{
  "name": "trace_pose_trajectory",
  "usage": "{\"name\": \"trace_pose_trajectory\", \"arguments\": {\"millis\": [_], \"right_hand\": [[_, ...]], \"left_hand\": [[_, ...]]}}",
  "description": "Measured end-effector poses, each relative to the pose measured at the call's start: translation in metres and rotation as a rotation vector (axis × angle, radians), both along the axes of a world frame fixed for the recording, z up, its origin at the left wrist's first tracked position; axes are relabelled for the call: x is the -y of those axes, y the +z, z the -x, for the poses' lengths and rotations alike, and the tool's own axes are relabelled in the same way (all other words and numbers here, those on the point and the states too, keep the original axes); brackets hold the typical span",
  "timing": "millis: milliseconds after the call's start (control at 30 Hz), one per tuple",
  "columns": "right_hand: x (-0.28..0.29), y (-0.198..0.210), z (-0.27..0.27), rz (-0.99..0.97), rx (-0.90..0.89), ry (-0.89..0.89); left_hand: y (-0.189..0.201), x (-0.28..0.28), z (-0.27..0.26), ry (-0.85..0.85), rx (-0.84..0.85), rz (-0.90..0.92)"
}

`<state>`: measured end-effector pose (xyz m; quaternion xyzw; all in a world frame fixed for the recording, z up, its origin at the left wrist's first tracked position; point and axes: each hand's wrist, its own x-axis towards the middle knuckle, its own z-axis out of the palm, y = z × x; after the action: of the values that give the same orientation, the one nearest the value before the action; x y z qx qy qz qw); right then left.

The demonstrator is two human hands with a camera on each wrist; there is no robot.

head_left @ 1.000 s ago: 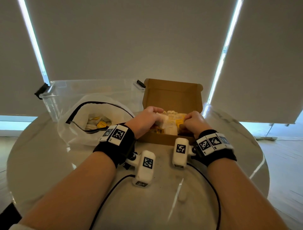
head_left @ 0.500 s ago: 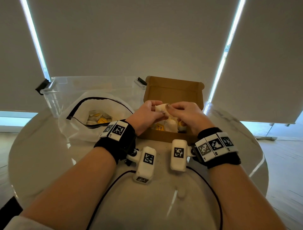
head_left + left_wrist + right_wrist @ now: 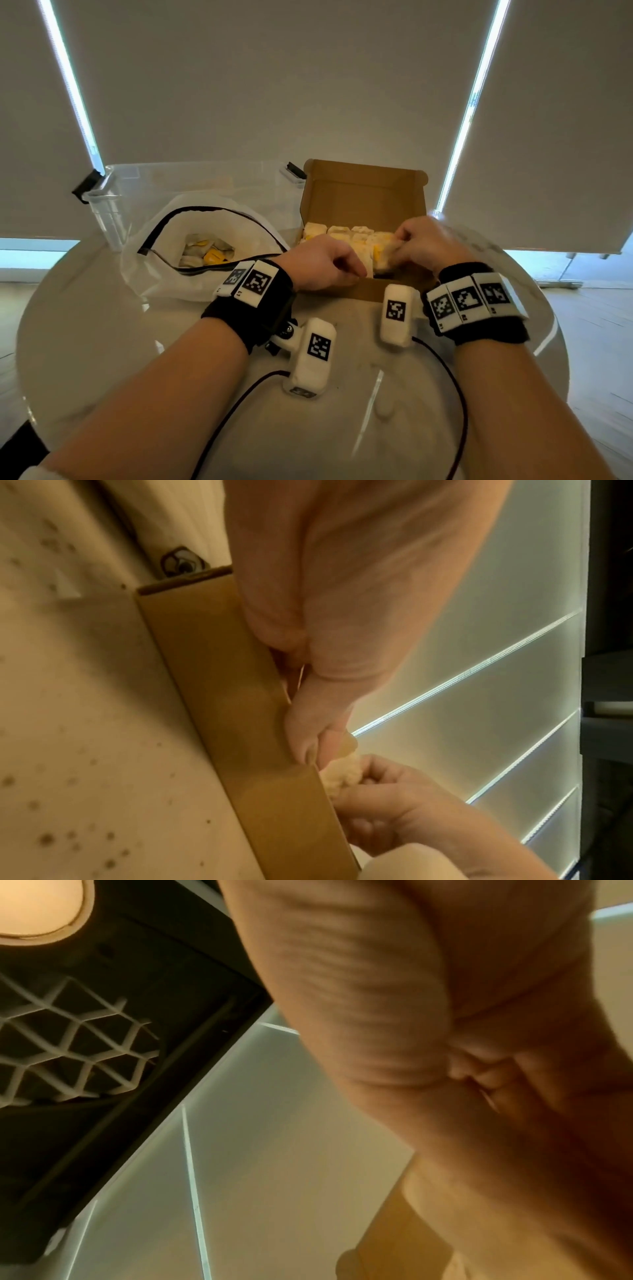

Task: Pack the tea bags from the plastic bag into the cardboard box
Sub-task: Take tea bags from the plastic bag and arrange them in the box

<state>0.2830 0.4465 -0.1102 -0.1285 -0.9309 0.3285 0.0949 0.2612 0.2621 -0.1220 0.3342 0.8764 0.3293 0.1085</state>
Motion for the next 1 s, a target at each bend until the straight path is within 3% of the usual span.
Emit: {"name": "trace_pose_trajectory", "arguments": {"millis": [133,367,533,667,733,800,933,1000], "right_hand": [[0.002,-0.011,0.013,-0.056,0.142,0.042],[0.003,-0.027,0.027,0.102,-0.073,-0.196],[0.003,-0.027,0.027,0.069,-0.101,-0.198],[0.005,-0.018,0.020,0.057,-0.224,-0.145],[0.016,-0.009,0.016,0.050,-0.315,-0.084],[0.035,-0.001,0.010,0.037,-0.397,0.009],[0.085,0.014,-0.003,-0.014,-0.510,0.276],[0.106,0.021,-0.008,-0.011,-0.586,0.351]], "left_hand": [[-0.001,0.000,0.001,0.005,-0.013,-0.007],[-0.004,-0.001,0.005,-0.001,-0.018,-0.018],[-0.001,-0.002,0.003,-0.006,-0.036,-0.011],[0.026,0.013,-0.008,-0.005,-0.123,-0.184],[0.043,0.033,-0.013,0.024,-0.201,-0.366],[0.057,0.057,-0.021,0.019,-0.126,-0.695],[0.071,0.105,-0.044,-0.194,0.432,-1.574],[0.073,0.129,-0.047,-0.158,0.442,-1.687]]}}
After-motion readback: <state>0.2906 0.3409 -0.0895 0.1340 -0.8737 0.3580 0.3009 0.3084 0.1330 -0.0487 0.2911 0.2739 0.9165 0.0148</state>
